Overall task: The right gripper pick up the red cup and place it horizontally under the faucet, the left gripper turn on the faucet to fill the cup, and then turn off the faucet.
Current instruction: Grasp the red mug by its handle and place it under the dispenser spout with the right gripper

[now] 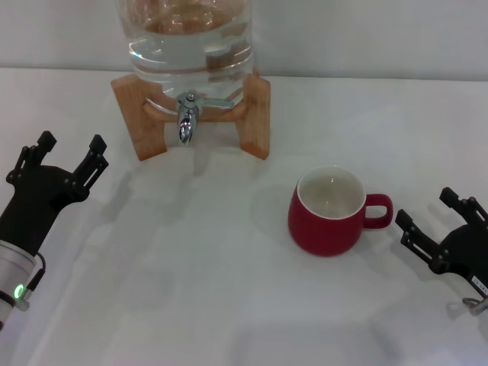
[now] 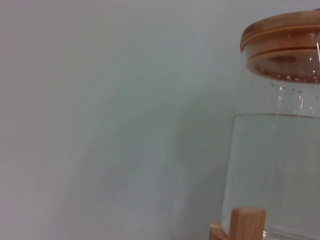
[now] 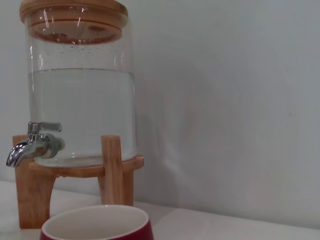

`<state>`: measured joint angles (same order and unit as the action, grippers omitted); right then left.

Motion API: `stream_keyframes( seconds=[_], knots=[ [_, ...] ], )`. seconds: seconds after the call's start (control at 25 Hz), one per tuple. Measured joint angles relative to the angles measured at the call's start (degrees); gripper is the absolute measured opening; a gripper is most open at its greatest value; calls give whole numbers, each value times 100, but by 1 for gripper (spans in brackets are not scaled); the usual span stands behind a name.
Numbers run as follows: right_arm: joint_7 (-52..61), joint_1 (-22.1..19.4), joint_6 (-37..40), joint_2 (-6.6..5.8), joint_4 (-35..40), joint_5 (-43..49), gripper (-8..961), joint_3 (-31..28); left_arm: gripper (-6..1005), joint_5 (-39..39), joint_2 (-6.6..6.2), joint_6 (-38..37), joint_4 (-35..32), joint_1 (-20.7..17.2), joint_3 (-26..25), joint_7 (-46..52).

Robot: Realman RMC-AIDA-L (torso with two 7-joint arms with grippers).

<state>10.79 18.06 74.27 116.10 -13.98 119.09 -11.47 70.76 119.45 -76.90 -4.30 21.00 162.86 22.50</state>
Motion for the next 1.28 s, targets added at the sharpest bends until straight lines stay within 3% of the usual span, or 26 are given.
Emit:
stream_keyframes(
  seconds=[1.28],
  knots=[
    [-6,111,-470,9,-306,0,825,180,886,-1,-9,62,0,62,0,0]
  ],
)
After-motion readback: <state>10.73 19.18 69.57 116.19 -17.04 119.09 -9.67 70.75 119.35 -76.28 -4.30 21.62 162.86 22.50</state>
